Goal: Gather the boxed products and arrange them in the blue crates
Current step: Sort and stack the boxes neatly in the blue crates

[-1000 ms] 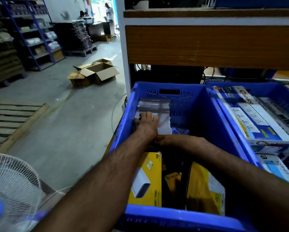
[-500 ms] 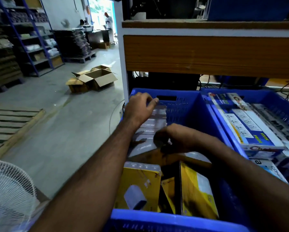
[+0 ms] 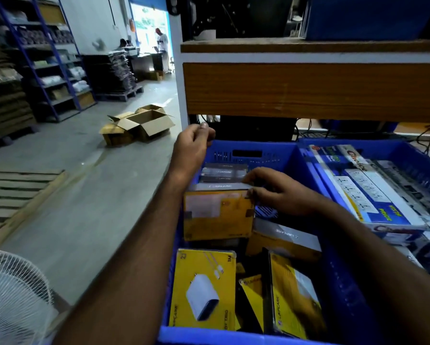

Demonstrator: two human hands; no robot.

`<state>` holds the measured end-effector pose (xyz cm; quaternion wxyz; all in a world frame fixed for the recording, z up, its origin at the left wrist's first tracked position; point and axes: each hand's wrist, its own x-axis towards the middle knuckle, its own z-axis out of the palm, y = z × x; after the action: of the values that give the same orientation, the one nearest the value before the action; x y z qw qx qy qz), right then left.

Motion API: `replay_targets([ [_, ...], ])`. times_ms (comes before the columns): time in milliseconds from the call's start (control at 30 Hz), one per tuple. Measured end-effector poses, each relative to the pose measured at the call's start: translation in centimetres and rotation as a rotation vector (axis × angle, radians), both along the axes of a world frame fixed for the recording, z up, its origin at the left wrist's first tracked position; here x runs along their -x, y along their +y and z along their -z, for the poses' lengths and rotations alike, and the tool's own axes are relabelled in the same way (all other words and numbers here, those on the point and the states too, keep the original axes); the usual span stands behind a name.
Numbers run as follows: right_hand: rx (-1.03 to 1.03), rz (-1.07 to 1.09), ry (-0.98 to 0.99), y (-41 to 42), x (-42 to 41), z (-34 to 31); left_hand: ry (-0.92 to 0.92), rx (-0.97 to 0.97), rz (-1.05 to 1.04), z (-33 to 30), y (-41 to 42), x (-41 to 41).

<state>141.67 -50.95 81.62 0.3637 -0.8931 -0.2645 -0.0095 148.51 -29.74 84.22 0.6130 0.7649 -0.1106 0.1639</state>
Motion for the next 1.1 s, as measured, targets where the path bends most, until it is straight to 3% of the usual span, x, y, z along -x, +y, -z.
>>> replay_targets([
  [100,-0.223,0.174,0.004,-0.2,-0.5,-0.4,-0.194,-0.170,-0.068,-1.0,0.1,0.3],
  [167,-0.381,0.406,-0.048,-0.9,-1.0,-0.6,-0.219,-0.223,-0.098,-0.7,-0.7,0.7],
  [233,-0.498,0.590,-0.046,-2.0,-1.2,-0.4,-0.148,-0.346,-0.099,0.7,-1.6,0.3],
  [300,-0.631,0.667,0.032,-2.6,-1.1,-0.2,0.055,-0.435,-0.037,2.1,-2.1,-0.1],
  [367,-0.762,0.670,0.130,-2.8,-1.0,-0.2,0.296,-0.330,0.106,3.0,-2.4,0.0],
  [433,-0.819,0.650,0.174,-2.7,-0.8,-0.7,0.473,-0.074,0.276,3.3,-2.6,0.4],
  [500,-0.829,0.649,0.170,-2.7,-0.7,-0.7,0.484,0.028,0.329,3.2,-2.7,0.4],
  [633,-0.690,0.681,0.054,-3.4,-0.8,-0.4,0.446,0.132,0.304,2.9,-3.0,0.3],
  [867,-0.229,0.432,-0.276,-3.4,-1.0,-0.7,0.439,0.355,0.158,2.5,-2.5,0.1],
  [1100,-0.142,0.415,-0.357,-3.6,-0.8,-0.7,0.418,0.370,0.160,2.6,-2.3,0.1],
])
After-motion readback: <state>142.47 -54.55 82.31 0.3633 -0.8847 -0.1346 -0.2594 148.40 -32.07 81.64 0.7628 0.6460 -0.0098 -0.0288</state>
